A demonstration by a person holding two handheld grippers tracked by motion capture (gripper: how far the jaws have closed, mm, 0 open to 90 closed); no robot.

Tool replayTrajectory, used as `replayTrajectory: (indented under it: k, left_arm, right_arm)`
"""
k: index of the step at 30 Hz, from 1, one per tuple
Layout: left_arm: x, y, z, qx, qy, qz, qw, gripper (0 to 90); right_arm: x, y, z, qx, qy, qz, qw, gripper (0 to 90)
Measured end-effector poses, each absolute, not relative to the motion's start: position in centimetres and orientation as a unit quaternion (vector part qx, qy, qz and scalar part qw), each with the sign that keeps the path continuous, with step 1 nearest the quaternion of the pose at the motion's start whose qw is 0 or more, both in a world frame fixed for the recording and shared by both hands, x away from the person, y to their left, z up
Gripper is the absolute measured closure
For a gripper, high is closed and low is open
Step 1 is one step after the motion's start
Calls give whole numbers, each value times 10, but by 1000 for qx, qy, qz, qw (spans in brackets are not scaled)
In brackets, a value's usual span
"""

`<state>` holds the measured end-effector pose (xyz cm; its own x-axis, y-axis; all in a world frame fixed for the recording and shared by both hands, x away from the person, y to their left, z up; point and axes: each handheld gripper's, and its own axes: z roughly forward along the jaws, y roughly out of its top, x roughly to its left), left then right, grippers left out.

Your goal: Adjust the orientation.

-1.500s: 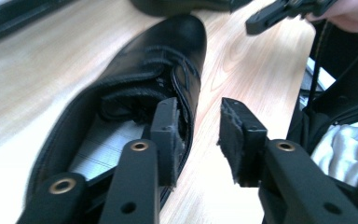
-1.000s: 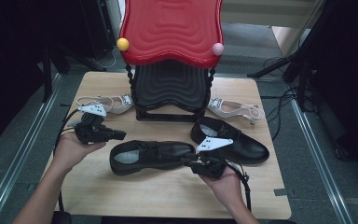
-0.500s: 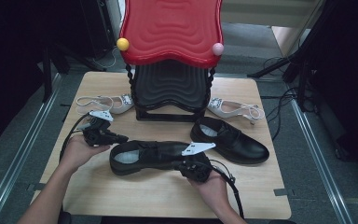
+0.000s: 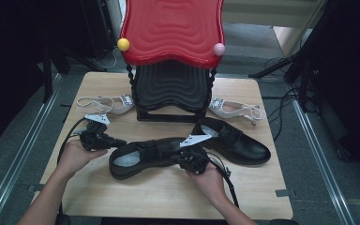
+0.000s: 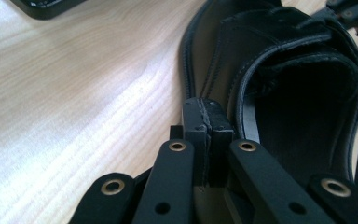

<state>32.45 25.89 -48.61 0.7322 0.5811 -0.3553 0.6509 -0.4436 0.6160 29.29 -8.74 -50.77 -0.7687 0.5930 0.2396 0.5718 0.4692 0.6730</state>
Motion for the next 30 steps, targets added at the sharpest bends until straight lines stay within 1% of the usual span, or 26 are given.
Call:
replayTrajectory:
  k: [6,9,16,21,24,25,26,27,30]
  left_arm:
    - [318,257,-488,848,367,-51,380,900]
    - [316,250,-491,856,360,-53,367,900]
    - [309,231,-494,863,350,-59,359,900]
    - [308,222,-495,854,357,-60,373,900]
    - [309,226,-497,854,357,-61,374,899]
    - [309,227,-500,856,359,-62,366,898]
    - [309,227,-500,856,359,-62,366,898]
    - [308,226,-503,858,360,-66,360,898]
    - [310,223,-508,856,365,-73,358,900]
  right_arm:
    - [301,-84,-506,336,862,379,21,900]
    - [305,-83,-506,340,861,378,23,900]
    - [321,-82,-506,352,855,380,28,900]
    - [326,-81,-506,360,851,381,29,900]
    - [321,-82,-502,363,847,389,19,900]
    - [310,-82,-497,353,849,392,13,900]
    - [310,-82,-497,353,849,392,13,900]
    - [299,-82,-495,344,852,394,11,900]
    - [293,-80,-496,340,854,394,6,900]
